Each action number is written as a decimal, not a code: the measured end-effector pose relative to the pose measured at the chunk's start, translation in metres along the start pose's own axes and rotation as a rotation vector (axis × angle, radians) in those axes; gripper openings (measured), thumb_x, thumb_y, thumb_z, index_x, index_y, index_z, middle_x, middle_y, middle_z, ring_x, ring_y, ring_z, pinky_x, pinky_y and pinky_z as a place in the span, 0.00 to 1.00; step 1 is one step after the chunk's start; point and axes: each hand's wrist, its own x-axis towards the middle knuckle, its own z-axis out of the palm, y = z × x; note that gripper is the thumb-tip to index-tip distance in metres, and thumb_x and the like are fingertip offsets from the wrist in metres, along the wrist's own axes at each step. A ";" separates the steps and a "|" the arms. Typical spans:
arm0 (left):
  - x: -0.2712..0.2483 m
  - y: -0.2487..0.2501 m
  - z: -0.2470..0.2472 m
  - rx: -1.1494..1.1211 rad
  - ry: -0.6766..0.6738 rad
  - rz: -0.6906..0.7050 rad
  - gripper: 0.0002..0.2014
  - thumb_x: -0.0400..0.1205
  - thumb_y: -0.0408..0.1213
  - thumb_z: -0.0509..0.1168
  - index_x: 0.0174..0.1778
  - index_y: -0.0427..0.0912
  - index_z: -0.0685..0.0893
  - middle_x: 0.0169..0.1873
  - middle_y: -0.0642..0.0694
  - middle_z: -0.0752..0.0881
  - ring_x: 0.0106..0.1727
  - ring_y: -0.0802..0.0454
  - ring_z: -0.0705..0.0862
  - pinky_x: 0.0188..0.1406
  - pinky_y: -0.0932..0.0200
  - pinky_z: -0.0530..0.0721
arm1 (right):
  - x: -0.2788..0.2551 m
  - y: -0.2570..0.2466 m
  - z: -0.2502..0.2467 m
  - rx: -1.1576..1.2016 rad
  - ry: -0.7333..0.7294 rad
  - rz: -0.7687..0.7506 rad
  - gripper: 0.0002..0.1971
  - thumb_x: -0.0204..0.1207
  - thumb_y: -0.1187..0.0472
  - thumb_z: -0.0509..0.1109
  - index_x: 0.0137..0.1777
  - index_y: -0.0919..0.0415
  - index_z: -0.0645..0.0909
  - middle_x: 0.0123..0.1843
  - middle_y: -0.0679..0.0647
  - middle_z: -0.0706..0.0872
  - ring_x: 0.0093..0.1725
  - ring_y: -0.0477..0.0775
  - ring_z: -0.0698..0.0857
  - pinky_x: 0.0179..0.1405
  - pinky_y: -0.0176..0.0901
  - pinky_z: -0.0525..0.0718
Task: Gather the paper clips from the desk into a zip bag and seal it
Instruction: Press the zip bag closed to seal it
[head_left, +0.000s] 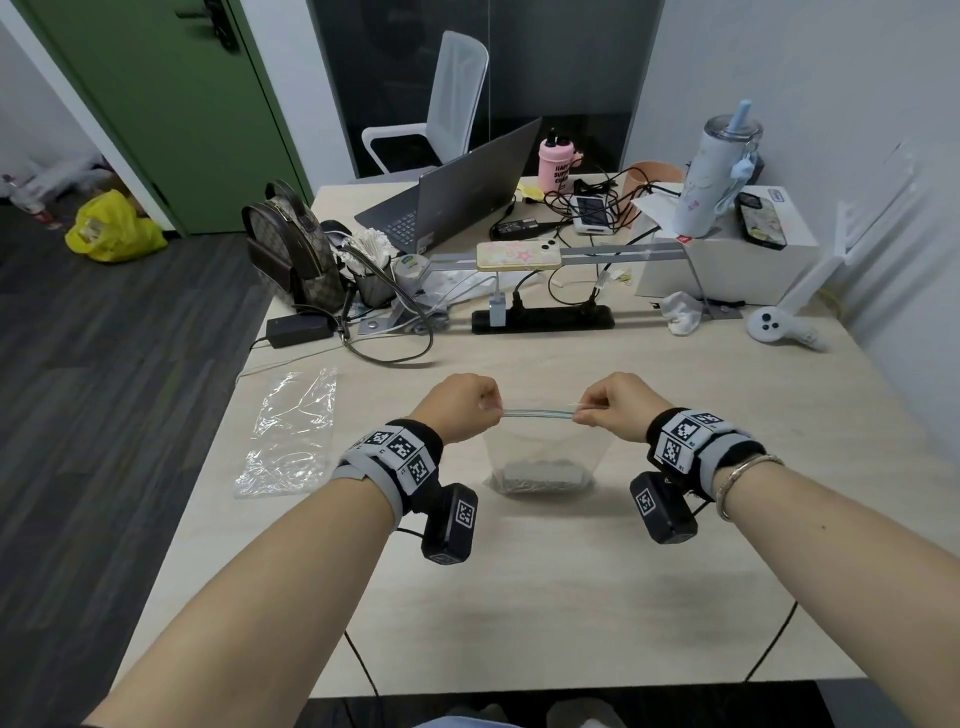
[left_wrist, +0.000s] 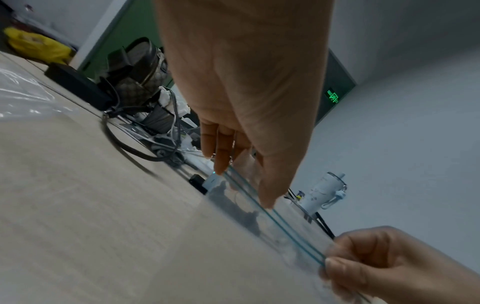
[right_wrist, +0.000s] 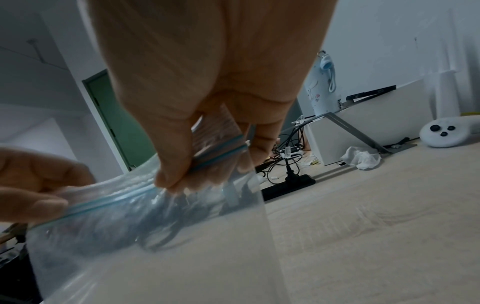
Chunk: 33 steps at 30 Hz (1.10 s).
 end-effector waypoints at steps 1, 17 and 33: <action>0.002 0.004 0.000 0.010 -0.005 0.008 0.11 0.77 0.45 0.68 0.51 0.45 0.84 0.46 0.51 0.83 0.48 0.52 0.79 0.48 0.58 0.77 | 0.000 0.000 -0.001 0.006 -0.014 0.000 0.07 0.73 0.58 0.74 0.44 0.62 0.88 0.35 0.49 0.86 0.40 0.49 0.82 0.39 0.36 0.76; 0.024 0.025 0.017 0.038 -0.049 0.048 0.06 0.80 0.41 0.66 0.45 0.44 0.85 0.49 0.50 0.88 0.51 0.49 0.82 0.47 0.56 0.78 | -0.009 0.019 -0.011 0.020 0.075 0.026 0.06 0.72 0.59 0.74 0.41 0.61 0.89 0.35 0.53 0.88 0.37 0.49 0.81 0.37 0.32 0.75; 0.037 0.009 -0.024 -0.014 0.139 0.091 0.05 0.83 0.31 0.59 0.49 0.35 0.80 0.51 0.39 0.83 0.52 0.43 0.80 0.49 0.58 0.74 | 0.010 0.023 -0.030 0.177 0.316 -0.070 0.06 0.76 0.66 0.69 0.42 0.65 0.88 0.36 0.55 0.89 0.38 0.49 0.86 0.49 0.38 0.80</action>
